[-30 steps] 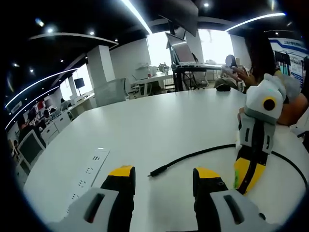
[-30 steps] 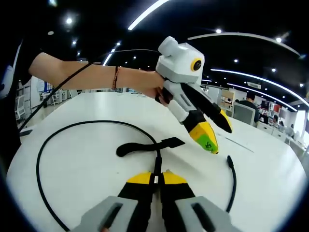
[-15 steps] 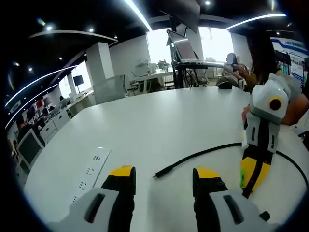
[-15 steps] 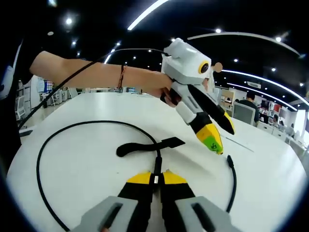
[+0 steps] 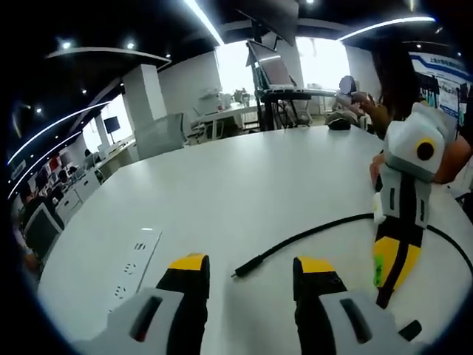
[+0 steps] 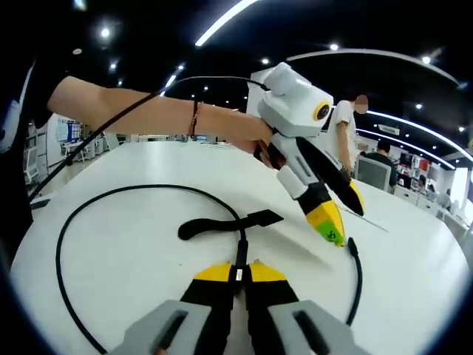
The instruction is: Find the charging cable on the desk, coil it up and secure with Velcro.
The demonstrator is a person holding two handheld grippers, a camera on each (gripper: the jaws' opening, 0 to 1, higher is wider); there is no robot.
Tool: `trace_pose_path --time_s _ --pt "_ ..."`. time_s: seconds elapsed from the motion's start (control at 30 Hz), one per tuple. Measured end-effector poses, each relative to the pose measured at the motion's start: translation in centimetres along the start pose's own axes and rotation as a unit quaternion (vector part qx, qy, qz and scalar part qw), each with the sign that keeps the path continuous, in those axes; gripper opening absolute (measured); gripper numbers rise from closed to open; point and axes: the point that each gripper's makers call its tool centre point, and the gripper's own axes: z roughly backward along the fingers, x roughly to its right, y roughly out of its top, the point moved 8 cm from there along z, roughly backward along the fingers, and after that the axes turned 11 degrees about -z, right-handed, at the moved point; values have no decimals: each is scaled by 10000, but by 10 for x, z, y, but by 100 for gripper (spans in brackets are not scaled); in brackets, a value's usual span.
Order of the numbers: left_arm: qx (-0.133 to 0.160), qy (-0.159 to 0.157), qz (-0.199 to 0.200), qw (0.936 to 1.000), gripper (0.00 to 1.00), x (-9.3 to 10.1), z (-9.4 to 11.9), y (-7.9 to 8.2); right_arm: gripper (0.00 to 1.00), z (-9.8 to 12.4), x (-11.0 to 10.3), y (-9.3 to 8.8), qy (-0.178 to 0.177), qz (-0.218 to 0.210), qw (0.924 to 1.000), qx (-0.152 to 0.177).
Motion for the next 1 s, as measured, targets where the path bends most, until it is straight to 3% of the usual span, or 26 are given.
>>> trace_pose_path --time_s 0.17,0.67,1.0 --pt "102 -85 186 9997 45 1 -3 2 8 0 -1 0 -3 5 10000 1" --pt "-126 -148 133 9997 44 0 -6 -7 8 1 0 1 -3 -8 10000 2" --pt "-76 -283 240 9993 39 0 -17 -7 8 0 2 2 -7 -15 10000 3"
